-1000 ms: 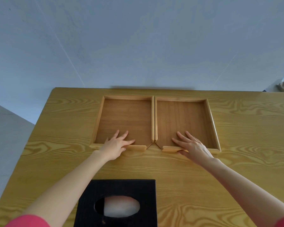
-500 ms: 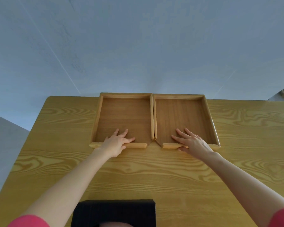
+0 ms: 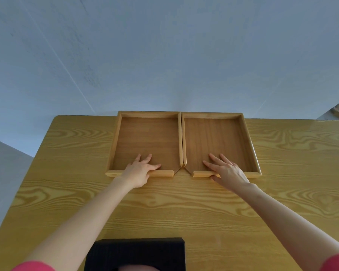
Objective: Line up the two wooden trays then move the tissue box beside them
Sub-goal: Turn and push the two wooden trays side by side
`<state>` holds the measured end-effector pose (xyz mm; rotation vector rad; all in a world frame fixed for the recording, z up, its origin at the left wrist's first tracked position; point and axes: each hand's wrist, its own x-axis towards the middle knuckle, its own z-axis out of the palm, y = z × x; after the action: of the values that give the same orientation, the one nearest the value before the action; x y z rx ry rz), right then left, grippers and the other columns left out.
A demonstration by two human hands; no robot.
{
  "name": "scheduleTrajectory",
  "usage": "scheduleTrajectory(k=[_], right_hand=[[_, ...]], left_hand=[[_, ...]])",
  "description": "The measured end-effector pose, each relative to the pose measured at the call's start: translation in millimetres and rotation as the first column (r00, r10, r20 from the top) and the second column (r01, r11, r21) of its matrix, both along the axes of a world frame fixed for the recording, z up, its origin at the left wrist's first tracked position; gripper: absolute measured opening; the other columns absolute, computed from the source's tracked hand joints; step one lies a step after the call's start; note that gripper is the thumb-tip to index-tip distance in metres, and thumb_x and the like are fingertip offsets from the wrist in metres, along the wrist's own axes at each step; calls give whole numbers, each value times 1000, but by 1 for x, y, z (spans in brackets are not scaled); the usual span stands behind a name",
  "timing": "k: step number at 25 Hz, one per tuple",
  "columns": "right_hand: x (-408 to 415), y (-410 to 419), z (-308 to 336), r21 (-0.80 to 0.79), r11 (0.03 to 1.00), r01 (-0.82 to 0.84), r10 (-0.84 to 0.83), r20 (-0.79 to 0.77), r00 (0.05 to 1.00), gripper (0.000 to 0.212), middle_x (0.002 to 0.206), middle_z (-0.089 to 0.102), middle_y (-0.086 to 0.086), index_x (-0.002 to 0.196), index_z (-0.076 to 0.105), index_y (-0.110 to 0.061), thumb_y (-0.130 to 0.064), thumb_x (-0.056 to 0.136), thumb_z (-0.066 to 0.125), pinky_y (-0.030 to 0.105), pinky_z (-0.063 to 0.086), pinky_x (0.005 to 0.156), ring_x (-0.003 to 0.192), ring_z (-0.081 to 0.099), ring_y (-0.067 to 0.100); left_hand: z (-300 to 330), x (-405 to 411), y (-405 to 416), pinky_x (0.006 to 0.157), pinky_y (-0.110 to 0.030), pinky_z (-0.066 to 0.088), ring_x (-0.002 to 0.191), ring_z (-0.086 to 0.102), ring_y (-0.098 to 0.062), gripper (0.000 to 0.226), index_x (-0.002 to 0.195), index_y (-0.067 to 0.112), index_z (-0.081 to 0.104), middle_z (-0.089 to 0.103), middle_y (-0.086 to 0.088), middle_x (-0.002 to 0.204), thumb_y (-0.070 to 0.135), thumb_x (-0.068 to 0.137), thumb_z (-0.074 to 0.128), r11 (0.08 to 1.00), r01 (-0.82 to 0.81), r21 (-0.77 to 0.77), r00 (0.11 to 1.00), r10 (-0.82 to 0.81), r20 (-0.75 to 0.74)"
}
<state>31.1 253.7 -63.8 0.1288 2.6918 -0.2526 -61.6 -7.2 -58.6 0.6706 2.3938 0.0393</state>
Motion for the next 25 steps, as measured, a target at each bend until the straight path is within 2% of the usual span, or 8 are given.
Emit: scheduleTrajectory(k=[5, 10, 15, 20, 25], right_hand=[[3, -26, 10, 40, 998, 42, -43, 23, 999, 66, 157, 10, 4, 145, 13, -27, -25, 92, 52, 47, 15, 117, 143, 10, 30], [16, -60, 33, -112, 984, 142, -146, -28, 989, 61, 156, 13, 7, 145, 14, -22, -24, 94, 48, 45, 13, 116, 143, 11, 27], [48, -94, 56, -284, 939, 191, -205, -18, 979, 59, 154, 19, 10, 145, 18, -20, -27, 94, 47, 48, 25, 113, 140, 21, 28], [96, -125, 65, -456, 849, 267, -272, 56, 961, 57, 150, 30, 11, 144, 22, -17, -29, 94, 47, 38, 28, 111, 138, 27, 26], [137, -150, 60, -550, 749, 370, -367, 121, 922, 59, 149, 33, 11, 144, 21, -18, -33, 93, 48, 38, 30, 110, 136, 31, 25]], left_hand=[[10, 13, 12, 119, -49, 12, 145, 3, -33, 59, 146, 31, 15, 1, -9, 159, 20, 95, 43, 1000, -16, -19, 1000, 16, 13], [31, 34, -1, 119, -47, 9, 146, 3, -28, 56, 146, 27, 19, 7, -7, 158, 23, 95, 43, 996, -59, 75, 998, 59, -3], [57, 72, -27, 118, -42, 17, 144, 17, -24, 53, 144, 27, 26, 17, -5, 157, 29, 94, 44, 978, -51, 204, 997, 62, -48], [67, 112, -64, 116, -40, 24, 143, 21, -22, 54, 144, 28, 25, 13, 0, 158, 34, 94, 42, 971, -96, 217, 995, 100, -9], [57, 142, -101, 117, -43, 19, 145, 13, -24, 59, 146, 26, 21, 9, -3, 158, 36, 92, 46, 922, -258, 288, 965, 260, 33]])
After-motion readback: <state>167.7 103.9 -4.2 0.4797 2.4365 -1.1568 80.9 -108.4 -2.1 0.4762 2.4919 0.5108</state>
